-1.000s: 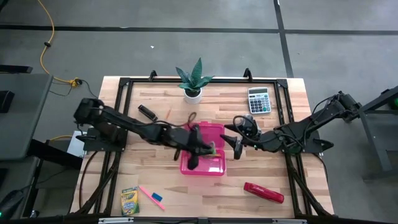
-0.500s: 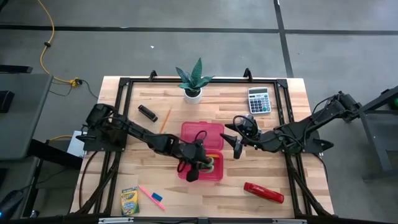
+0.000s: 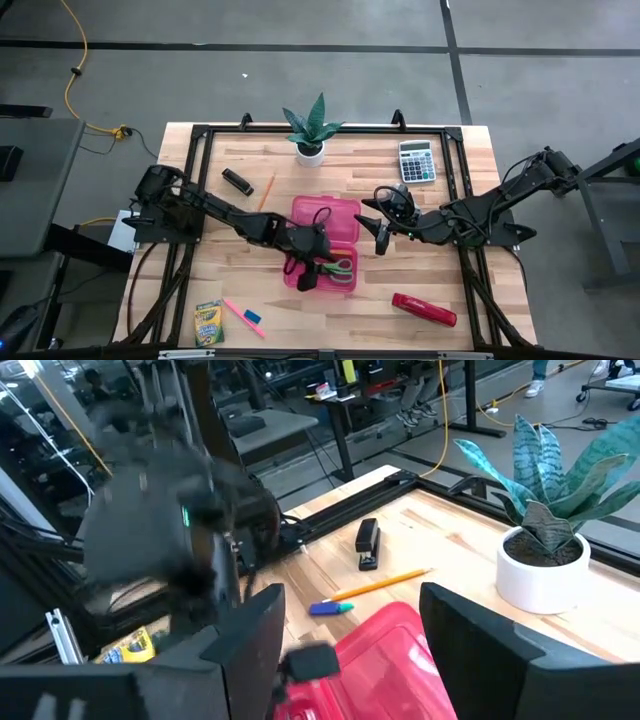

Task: Pack school essentials
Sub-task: Put the gray stapler into the red supply box

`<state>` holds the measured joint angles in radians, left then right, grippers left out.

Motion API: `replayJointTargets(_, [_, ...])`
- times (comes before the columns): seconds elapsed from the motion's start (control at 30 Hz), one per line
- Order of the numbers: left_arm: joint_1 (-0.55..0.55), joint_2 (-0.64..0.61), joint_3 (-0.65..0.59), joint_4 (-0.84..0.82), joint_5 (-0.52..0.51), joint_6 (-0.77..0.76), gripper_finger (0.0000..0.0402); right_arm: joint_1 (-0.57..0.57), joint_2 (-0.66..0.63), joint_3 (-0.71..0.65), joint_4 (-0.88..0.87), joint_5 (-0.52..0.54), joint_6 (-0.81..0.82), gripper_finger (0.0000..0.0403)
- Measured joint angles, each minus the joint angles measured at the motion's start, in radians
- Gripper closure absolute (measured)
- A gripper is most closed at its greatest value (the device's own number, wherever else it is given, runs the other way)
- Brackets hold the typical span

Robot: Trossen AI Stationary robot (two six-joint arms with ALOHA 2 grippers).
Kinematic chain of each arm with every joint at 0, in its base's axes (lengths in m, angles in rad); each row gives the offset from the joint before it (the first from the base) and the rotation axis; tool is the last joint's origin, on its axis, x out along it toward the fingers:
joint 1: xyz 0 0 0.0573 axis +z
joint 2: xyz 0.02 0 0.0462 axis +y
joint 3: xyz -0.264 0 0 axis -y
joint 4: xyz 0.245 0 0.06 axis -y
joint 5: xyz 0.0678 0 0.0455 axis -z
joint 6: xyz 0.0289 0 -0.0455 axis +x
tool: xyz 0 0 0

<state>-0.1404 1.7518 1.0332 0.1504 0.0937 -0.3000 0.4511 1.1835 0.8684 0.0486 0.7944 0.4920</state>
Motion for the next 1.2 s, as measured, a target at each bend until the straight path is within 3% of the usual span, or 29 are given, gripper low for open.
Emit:
replayJointTargets(0.1, [0.029,-0.106,0.001,-0.045,0.045,0.021,0.0225,0.000,0.000,0.000,-0.005,0.000,0.003,0.0178])
replayJointTargets(0.23, [0.070,-0.301,-0.002,-0.116,0.021,0.032,0.0228,0.000,0.000,0.000,-0.007,0.000,0.000,0.0178])
replayJointTargets(0.43, [0.085,-0.639,-0.097,-0.046,-0.150,0.074,0.0229,0.000,0.000,0.000,-0.007,-0.011,0.005,0.0178])
replayJointTargets(0.7, [0.001,-0.988,-0.353,0.156,-0.353,0.076,0.0229,0.000,0.000,0.000,-0.005,-0.013,0.005,0.0178])
replayJointTargets(1.0, [-0.019,-1.078,-0.417,0.153,-0.411,0.076,0.0229,0.000,0.000,0.000,0.003,-0.014,0.014,0.0178])
replayJointTargets(1.1, [-0.019,-1.078,-0.417,0.153,-0.411,0.075,0.0229,-0.019,0.000,0.009,0.015,-0.014,0.122,0.0178])
replayJointTargets(1.2, [-0.019,-1.077,-0.417,0.153,-0.411,0.069,0.0229,-0.088,0.000,0.085,-0.172,-0.073,0.214,0.0178])
